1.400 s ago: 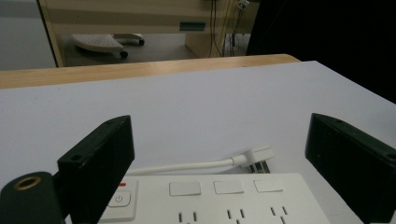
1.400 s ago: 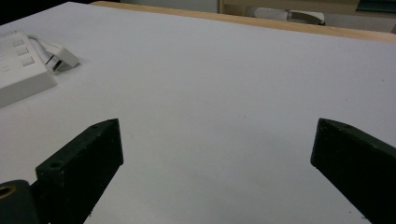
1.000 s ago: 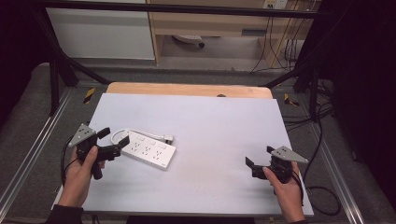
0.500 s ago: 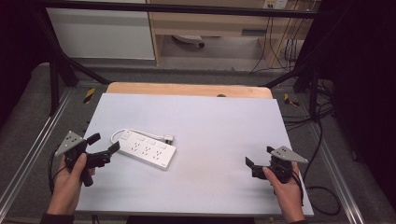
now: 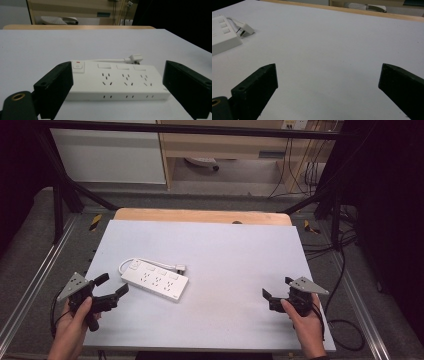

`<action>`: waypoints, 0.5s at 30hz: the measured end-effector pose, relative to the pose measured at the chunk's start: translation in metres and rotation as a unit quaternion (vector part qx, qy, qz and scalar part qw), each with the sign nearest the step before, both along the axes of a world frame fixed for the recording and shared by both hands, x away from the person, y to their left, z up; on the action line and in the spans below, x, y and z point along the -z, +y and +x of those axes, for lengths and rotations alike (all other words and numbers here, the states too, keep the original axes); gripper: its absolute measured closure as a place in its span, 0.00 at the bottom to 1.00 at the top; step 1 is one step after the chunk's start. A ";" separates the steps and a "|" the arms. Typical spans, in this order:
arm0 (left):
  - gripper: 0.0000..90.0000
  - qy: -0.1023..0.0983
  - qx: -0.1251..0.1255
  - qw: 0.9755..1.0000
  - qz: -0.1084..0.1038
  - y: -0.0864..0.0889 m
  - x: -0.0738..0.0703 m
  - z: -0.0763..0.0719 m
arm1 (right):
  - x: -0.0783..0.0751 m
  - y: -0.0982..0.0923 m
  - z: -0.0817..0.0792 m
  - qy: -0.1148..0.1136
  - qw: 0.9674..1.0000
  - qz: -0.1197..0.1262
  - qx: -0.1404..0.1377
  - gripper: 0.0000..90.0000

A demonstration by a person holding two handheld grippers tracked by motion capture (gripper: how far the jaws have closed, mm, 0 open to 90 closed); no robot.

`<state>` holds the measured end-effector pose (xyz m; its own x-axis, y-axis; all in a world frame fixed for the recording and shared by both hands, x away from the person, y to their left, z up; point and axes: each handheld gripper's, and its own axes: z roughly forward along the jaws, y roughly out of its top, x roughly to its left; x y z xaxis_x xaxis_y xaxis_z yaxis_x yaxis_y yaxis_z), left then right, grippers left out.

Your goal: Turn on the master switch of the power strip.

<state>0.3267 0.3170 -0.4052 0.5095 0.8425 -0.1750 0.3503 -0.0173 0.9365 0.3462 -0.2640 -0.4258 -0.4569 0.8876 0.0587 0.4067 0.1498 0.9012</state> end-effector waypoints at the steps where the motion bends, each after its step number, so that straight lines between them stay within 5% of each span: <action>1: 0.11 0.001 0.002 1.000 0.003 -0.001 0.002 -0.001 | 0.000 0.000 0.000 0.000 1.000 0.000 0.000 0.03; 15: 0.11 0.031 0.048 0.997 0.051 -0.018 0.021 -0.002 | 0.002 0.002 0.001 0.007 1.000 -0.007 -0.001 0.03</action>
